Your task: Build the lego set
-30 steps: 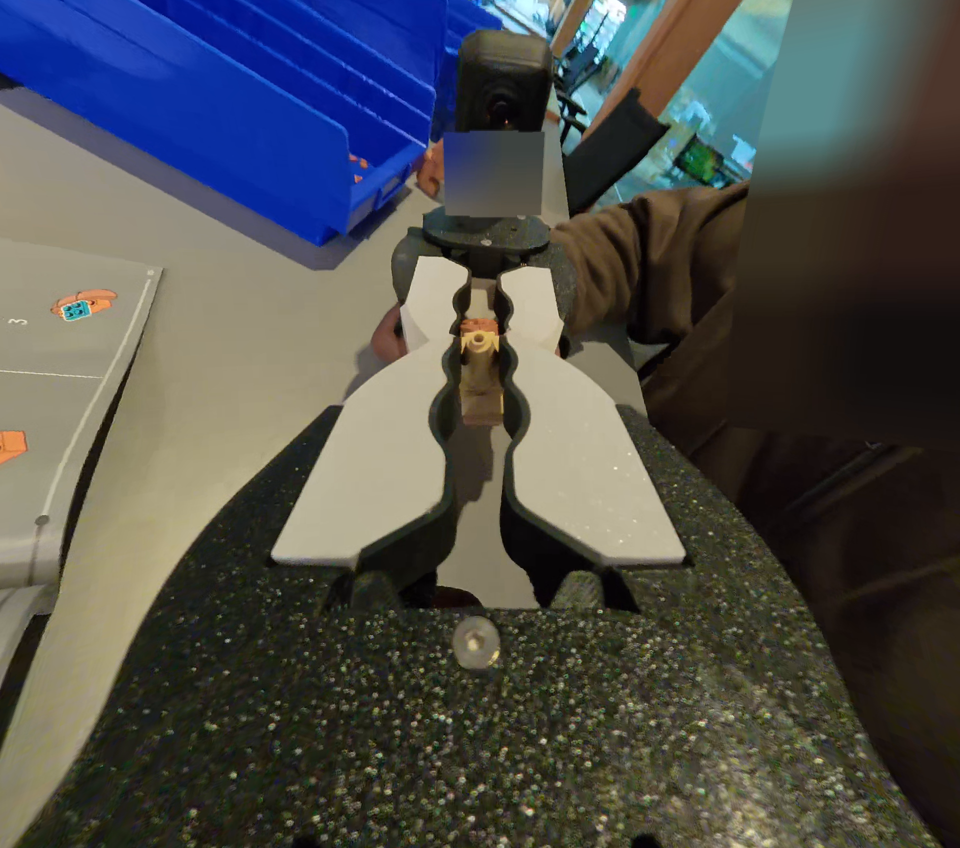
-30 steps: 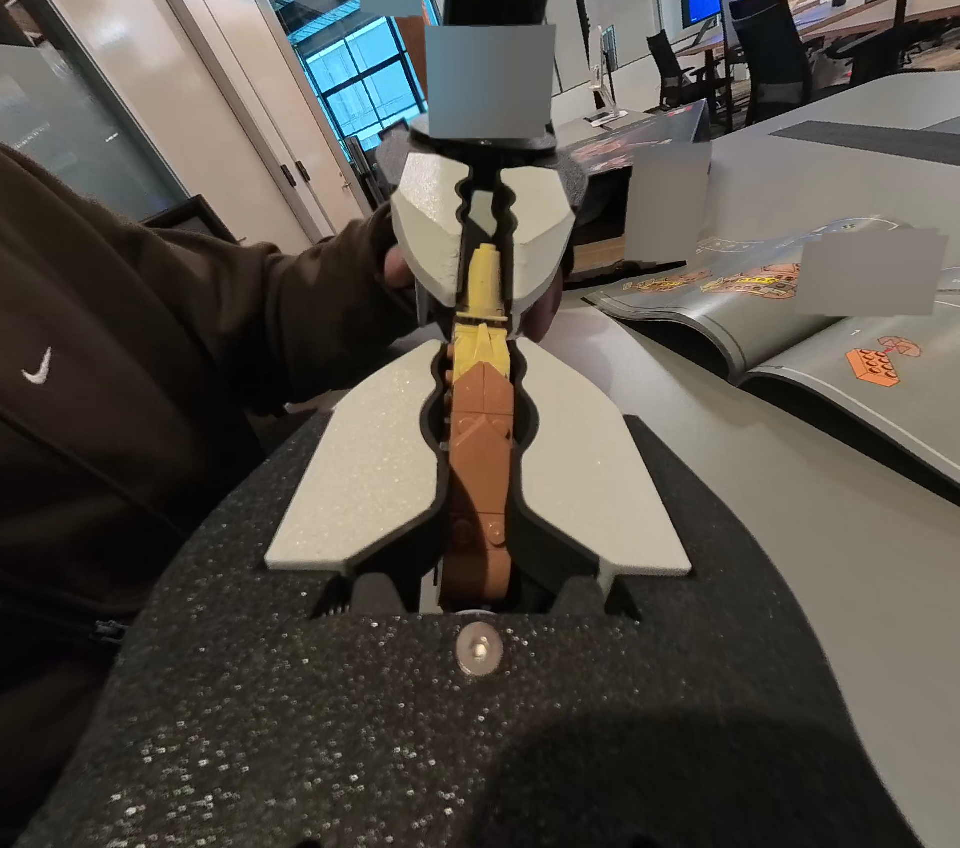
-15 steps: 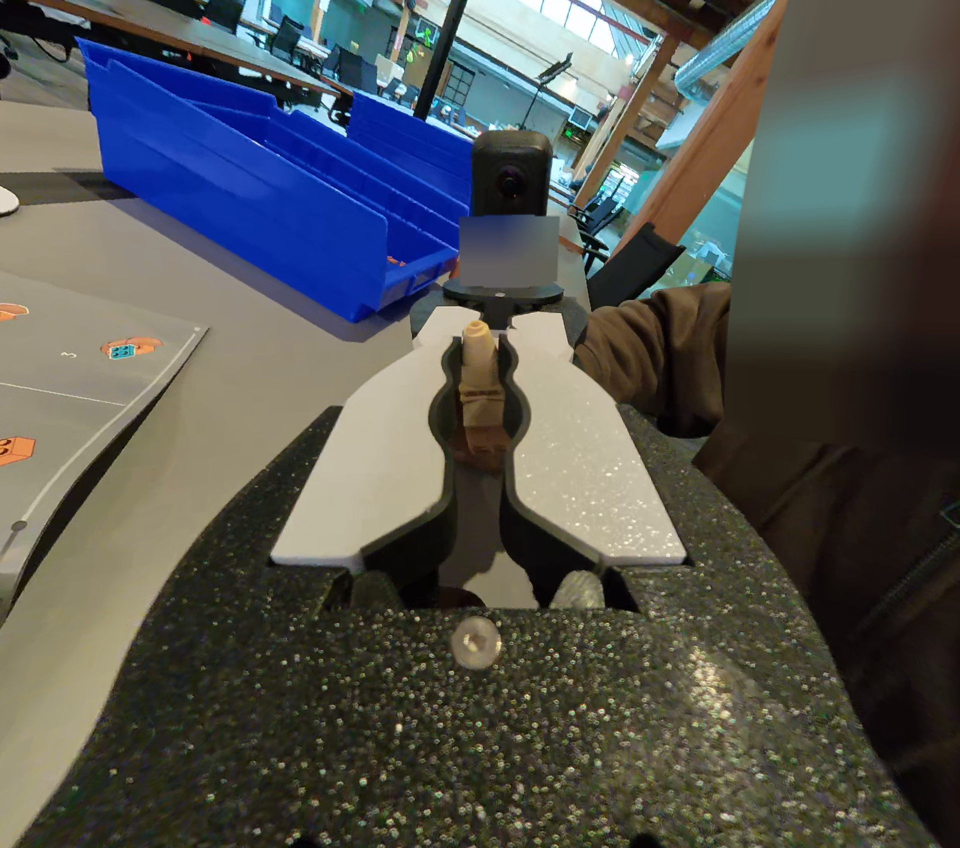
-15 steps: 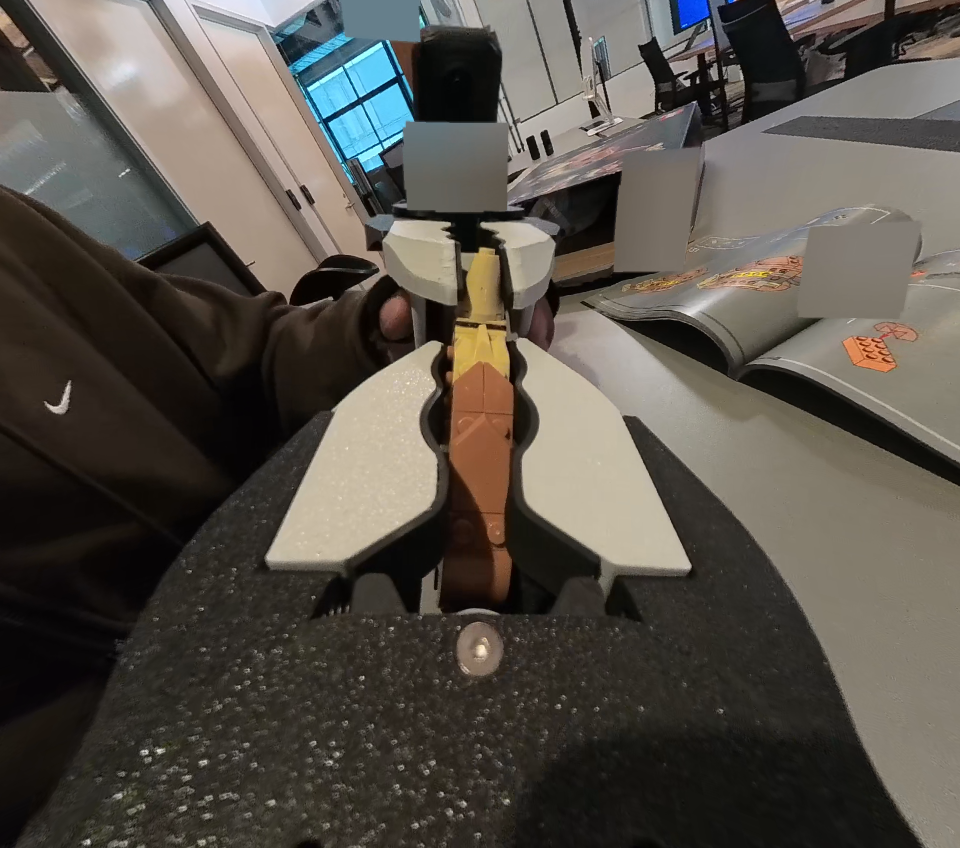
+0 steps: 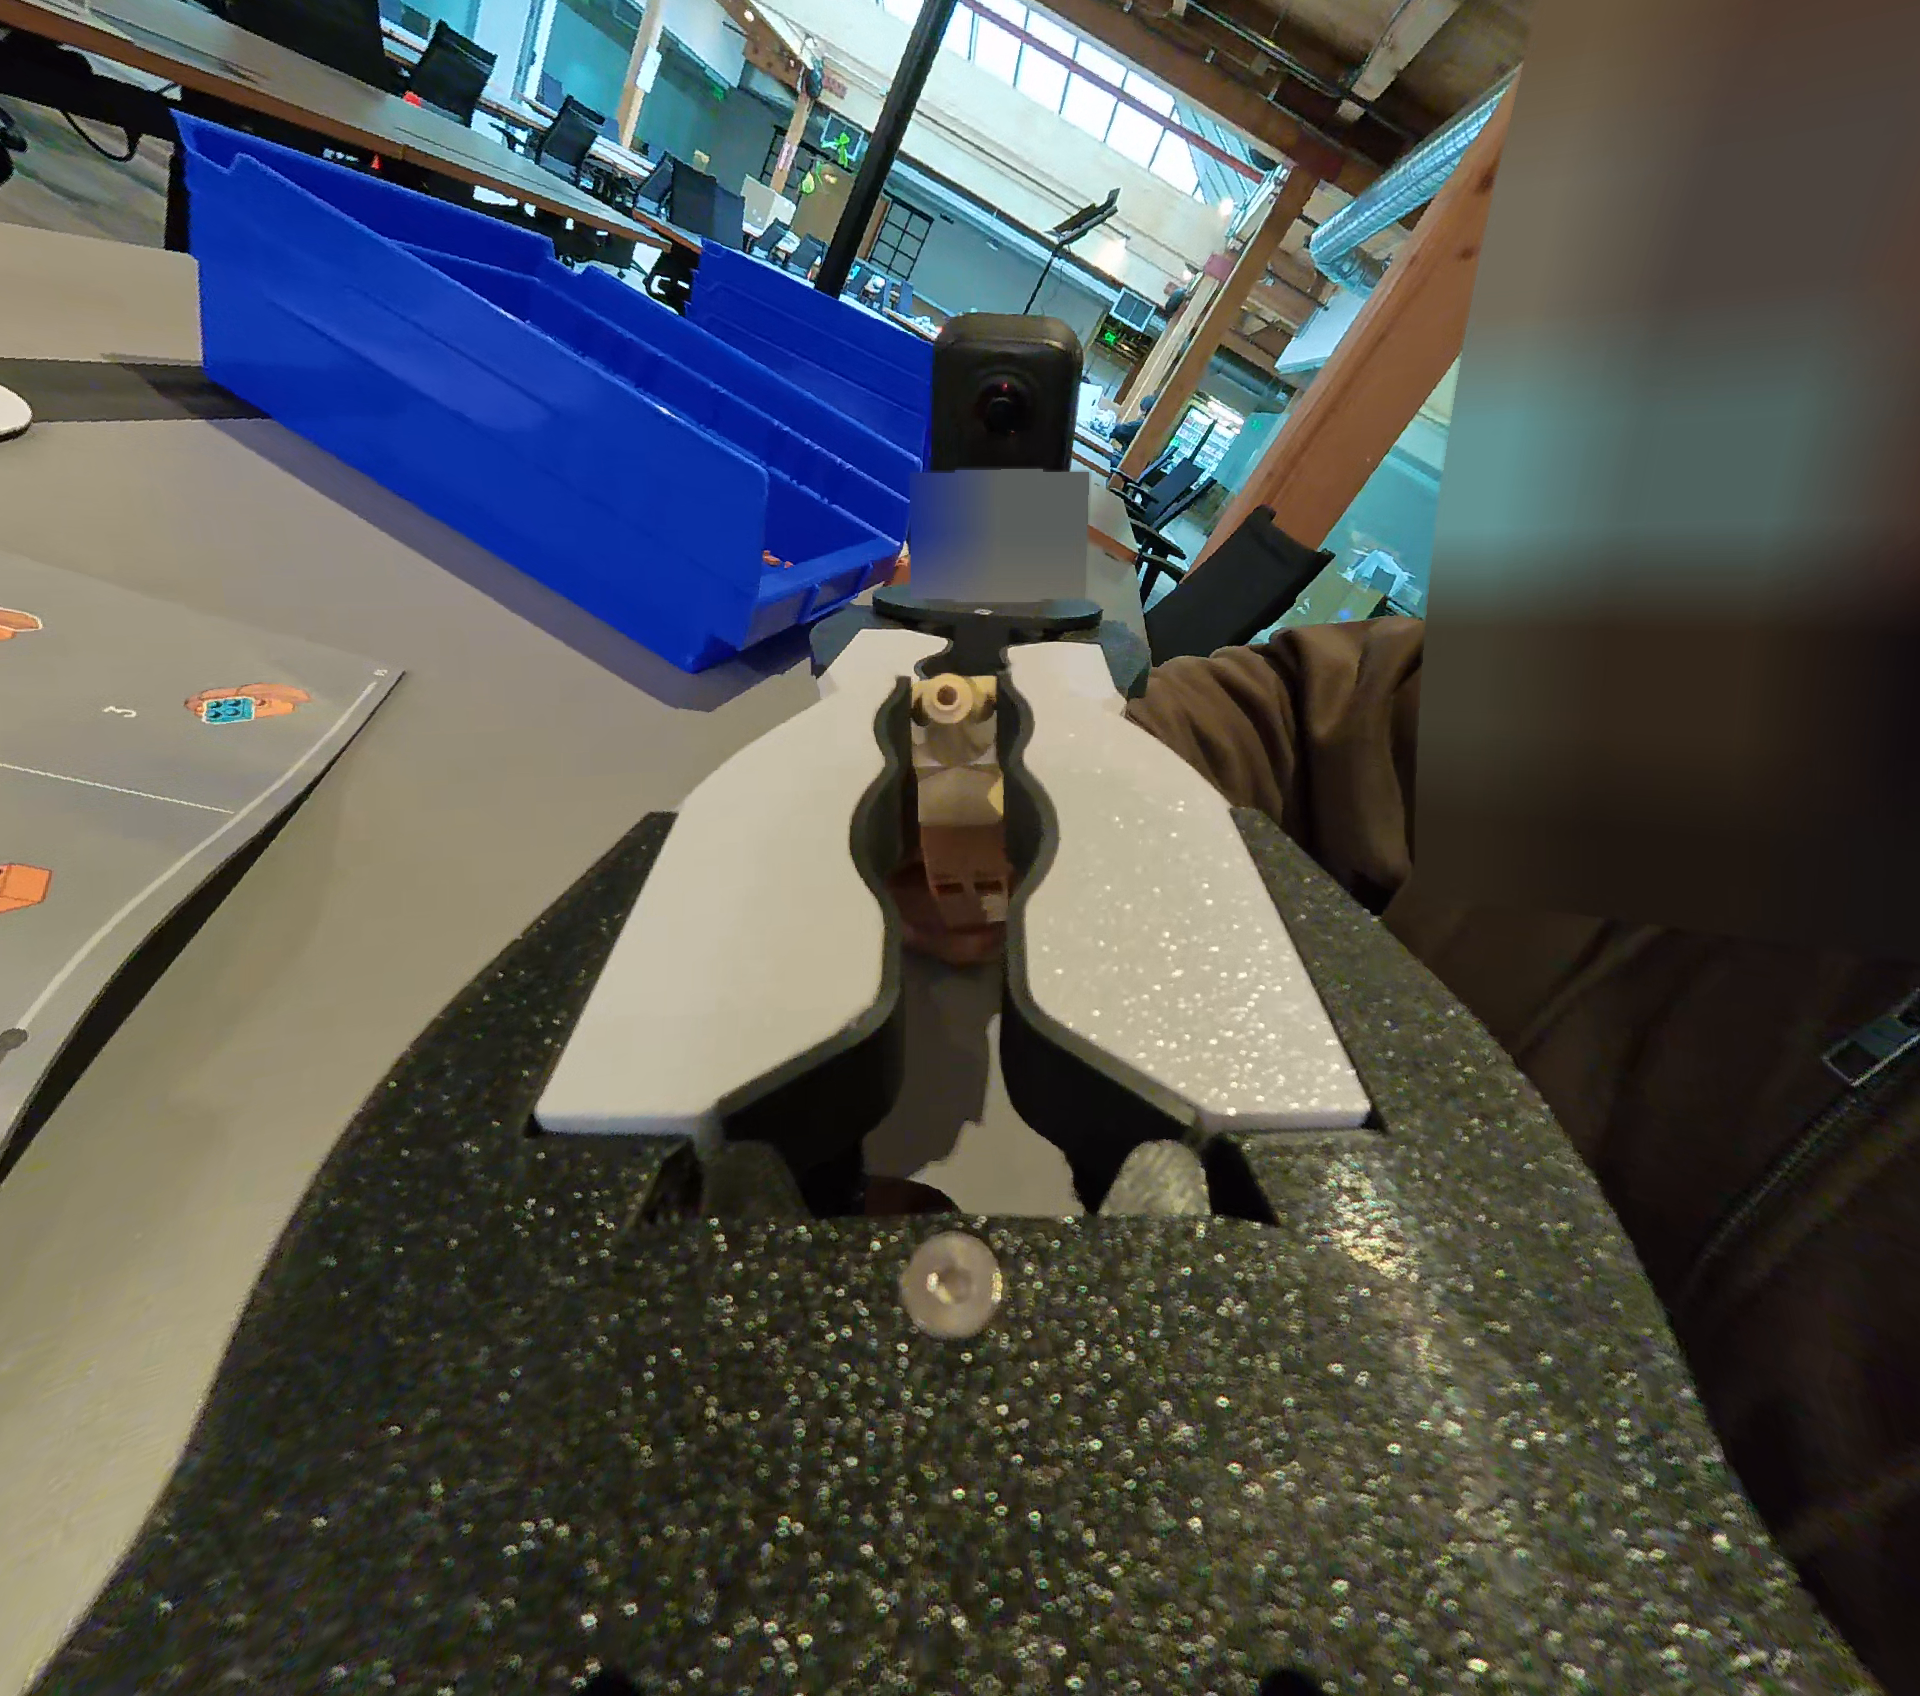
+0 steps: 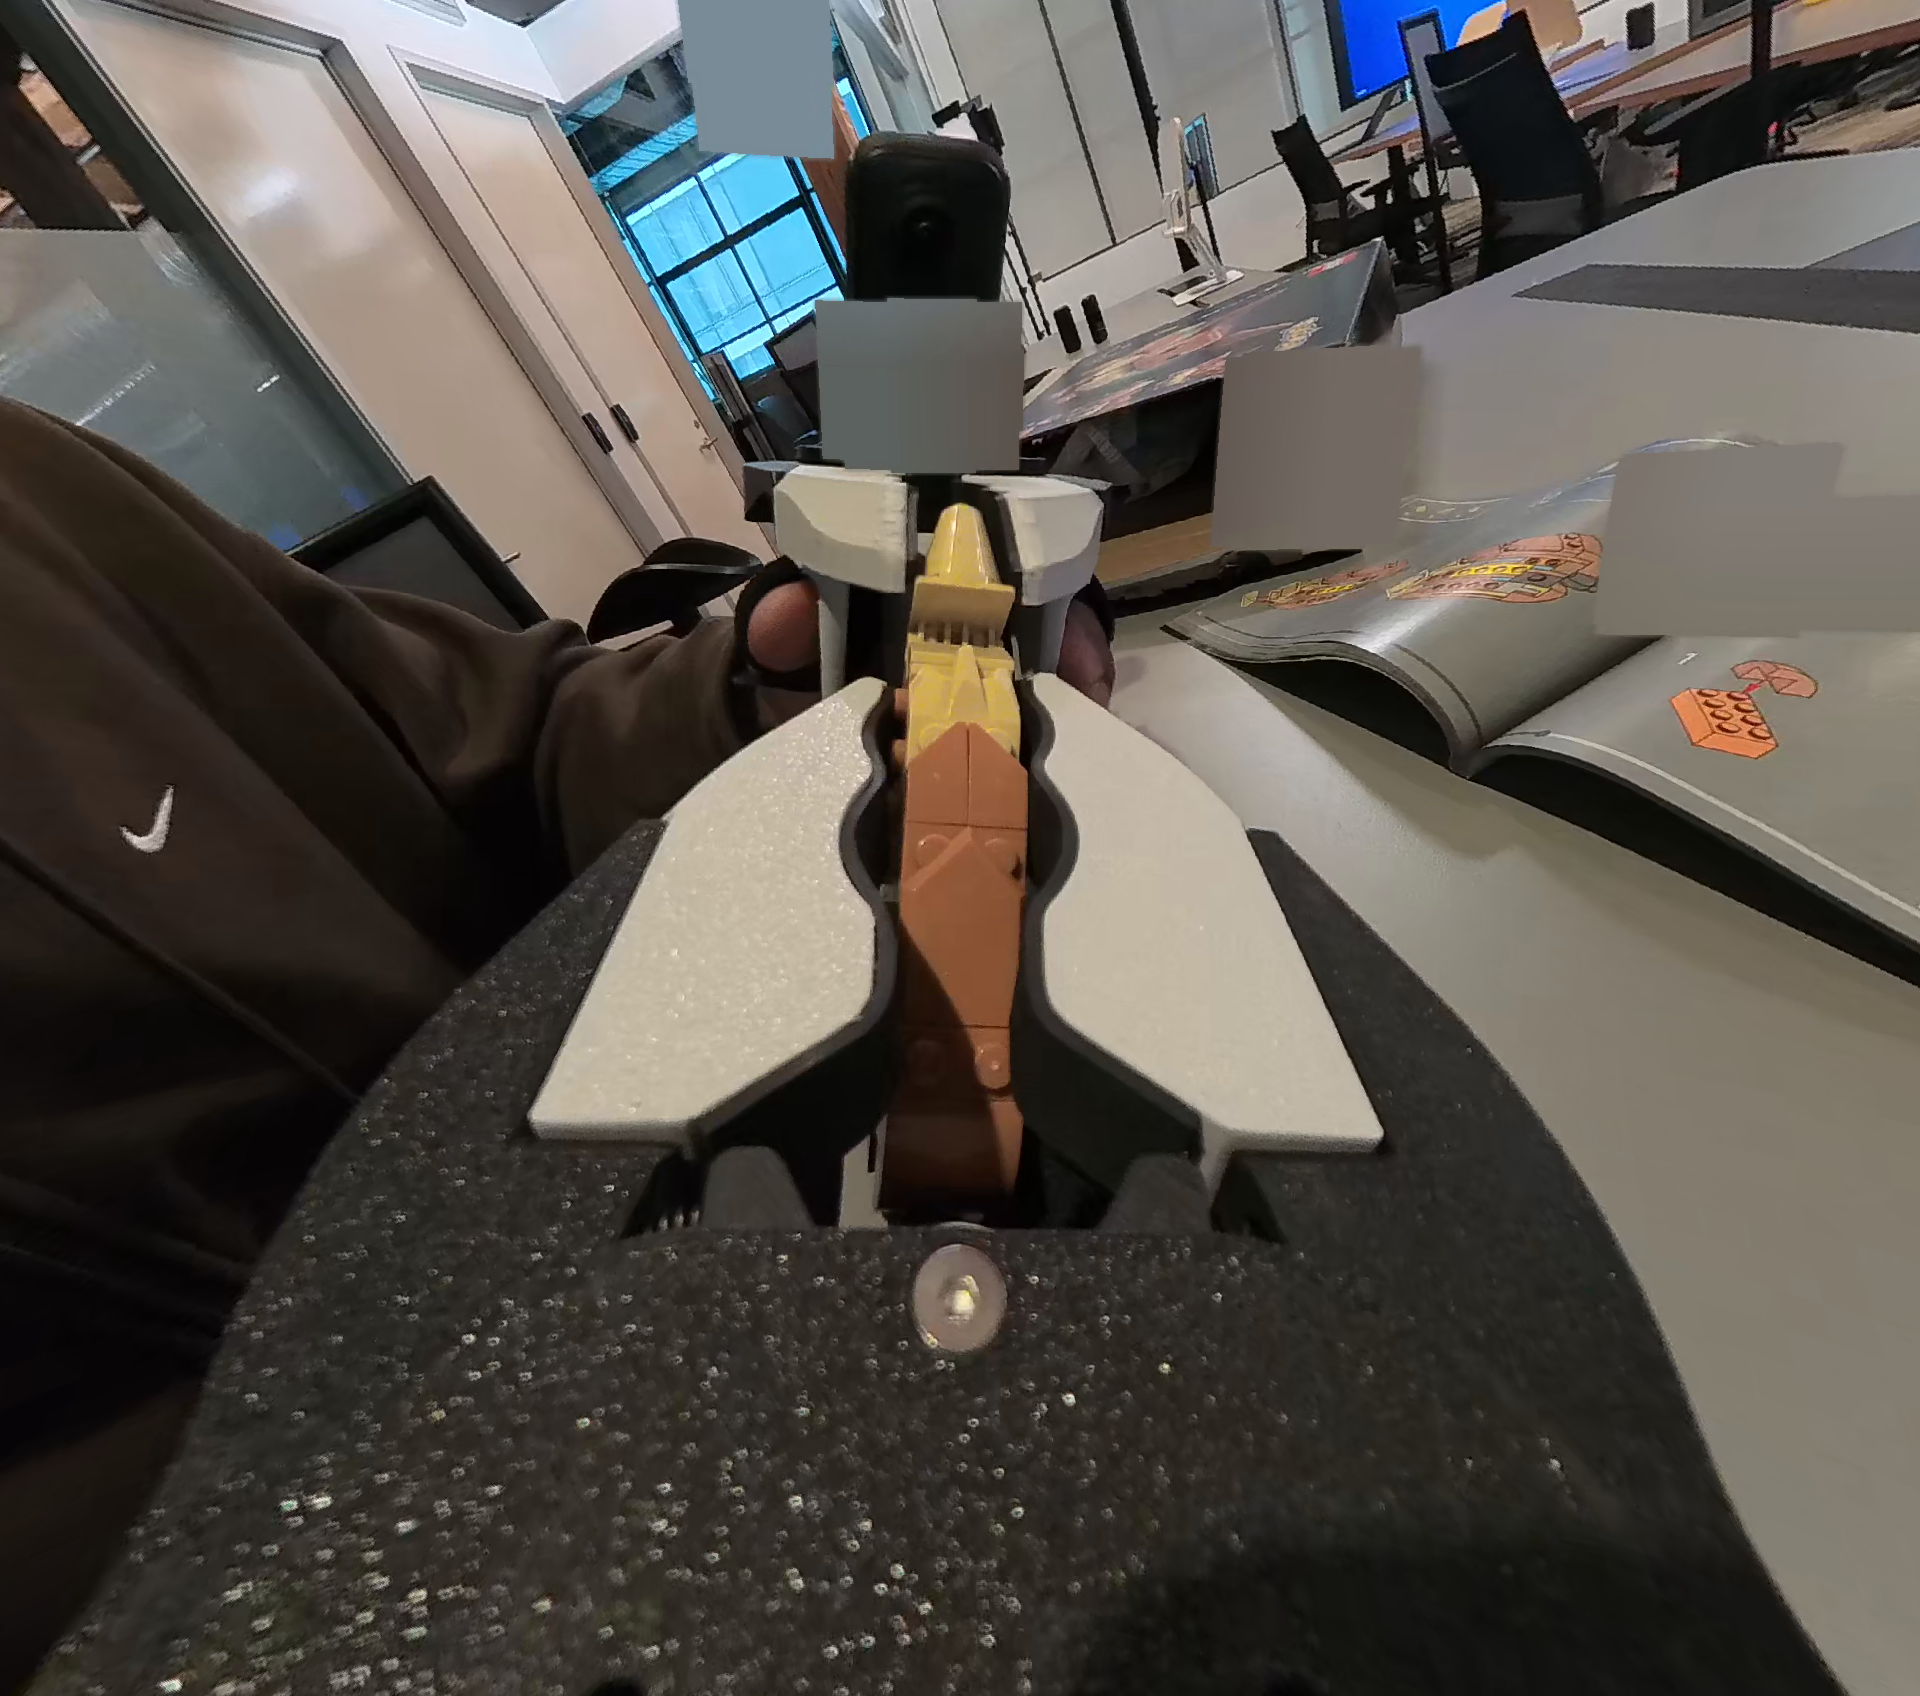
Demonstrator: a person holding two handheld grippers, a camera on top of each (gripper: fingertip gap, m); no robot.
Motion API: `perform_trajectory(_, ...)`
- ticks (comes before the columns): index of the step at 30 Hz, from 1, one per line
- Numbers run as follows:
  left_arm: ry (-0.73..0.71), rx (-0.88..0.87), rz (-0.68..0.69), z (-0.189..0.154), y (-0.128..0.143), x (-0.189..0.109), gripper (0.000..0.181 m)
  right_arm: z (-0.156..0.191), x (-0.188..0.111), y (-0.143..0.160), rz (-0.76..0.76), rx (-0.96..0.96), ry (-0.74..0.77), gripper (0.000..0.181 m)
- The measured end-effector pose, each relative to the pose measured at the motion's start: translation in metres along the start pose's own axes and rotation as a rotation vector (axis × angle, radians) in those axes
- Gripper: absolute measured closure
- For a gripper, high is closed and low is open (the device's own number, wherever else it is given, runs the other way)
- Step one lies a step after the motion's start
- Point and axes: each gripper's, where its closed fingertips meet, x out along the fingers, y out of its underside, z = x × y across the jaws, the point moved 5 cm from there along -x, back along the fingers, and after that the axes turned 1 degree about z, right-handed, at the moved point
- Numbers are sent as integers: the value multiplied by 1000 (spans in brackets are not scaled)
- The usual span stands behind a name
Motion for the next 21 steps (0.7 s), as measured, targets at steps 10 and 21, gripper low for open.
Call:
perform_trajectory(10, 13, -7, 10, -1, 1, 1, 165, 1, -1, -1, -15, -4, -5, 161)
perform_trajectory(21, 10, -10, -20, -1, 4, 2, 165, 2, -2, -2, -21, -10, 0, 161)
